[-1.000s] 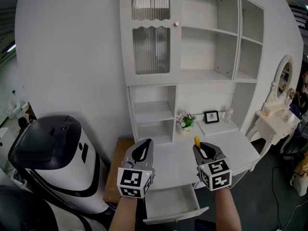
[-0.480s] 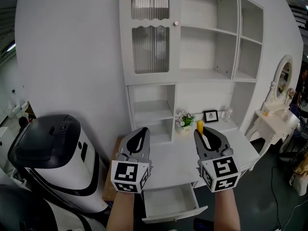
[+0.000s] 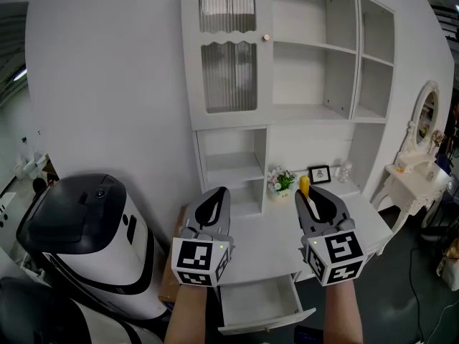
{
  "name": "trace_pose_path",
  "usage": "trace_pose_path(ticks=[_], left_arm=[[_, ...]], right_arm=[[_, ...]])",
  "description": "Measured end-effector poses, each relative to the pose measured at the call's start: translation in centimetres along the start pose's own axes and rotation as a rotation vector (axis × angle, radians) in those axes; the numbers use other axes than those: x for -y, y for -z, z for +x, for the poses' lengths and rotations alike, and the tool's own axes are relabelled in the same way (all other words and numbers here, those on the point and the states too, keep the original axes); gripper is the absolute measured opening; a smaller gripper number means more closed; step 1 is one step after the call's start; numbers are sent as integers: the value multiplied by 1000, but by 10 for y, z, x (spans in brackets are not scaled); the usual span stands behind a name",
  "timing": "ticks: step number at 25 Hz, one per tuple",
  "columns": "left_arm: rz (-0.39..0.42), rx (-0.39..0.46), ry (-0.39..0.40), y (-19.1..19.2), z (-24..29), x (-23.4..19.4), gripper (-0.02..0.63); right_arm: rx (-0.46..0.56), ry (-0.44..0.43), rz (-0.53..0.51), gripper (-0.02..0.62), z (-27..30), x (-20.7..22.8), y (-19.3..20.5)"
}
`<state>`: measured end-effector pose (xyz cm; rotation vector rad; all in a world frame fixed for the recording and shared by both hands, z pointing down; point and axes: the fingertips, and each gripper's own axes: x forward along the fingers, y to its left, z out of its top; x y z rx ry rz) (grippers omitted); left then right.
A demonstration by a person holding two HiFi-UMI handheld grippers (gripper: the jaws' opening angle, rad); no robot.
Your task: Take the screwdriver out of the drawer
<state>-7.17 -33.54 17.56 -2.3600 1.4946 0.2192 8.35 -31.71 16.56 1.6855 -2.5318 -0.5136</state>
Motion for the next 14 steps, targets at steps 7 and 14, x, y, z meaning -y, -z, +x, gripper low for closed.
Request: trace_pose_path(ticks=[7,14], left_arm=[[1,2,-6,-2,-2,-4,2],[-7,3,-16,-1,-4,-9,3]], right_arm=[[-2,14,-1,78,-1,4,0],[-5,27,2,78,-1,10,4]])
